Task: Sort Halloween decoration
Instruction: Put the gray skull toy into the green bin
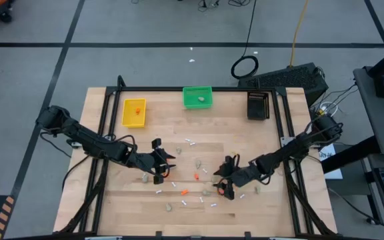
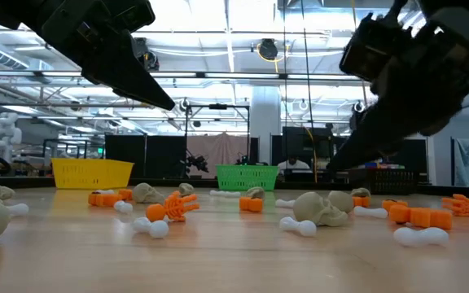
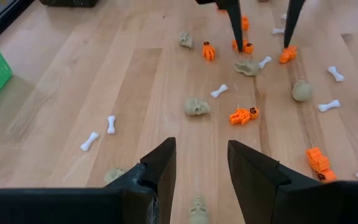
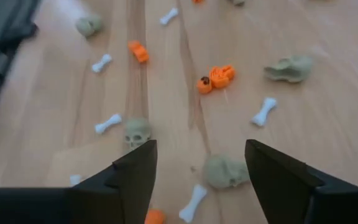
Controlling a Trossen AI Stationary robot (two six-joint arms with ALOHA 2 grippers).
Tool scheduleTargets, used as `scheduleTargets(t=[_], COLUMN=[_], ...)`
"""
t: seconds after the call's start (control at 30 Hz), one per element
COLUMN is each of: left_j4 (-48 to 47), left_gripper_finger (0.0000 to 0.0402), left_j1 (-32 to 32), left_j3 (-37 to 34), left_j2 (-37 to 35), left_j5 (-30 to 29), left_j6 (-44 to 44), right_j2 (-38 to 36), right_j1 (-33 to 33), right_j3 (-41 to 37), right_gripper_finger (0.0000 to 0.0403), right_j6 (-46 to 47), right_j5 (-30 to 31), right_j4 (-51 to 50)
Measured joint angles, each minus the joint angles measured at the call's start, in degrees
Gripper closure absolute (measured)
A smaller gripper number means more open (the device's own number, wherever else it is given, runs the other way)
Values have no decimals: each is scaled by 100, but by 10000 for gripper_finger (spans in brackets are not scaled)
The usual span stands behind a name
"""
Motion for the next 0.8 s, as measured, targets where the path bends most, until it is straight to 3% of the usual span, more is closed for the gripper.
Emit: scheduleTargets(t=[0.4,0.8], left_j4=[-24,-28], left_gripper_finger=[259,259], left_j1=[0,0], left_j3=[0,0], left_j2=[-1,-2], left_j5=[-24,-22], left_j6=[-4,-19], right_j2=[708,356], right_j1=[4,-171], right_j3=[709,716], right_gripper_finger=[197,197], right_j6=[-402,-752], right_j5=[995,1453], right_j4=[-1308,-1785])
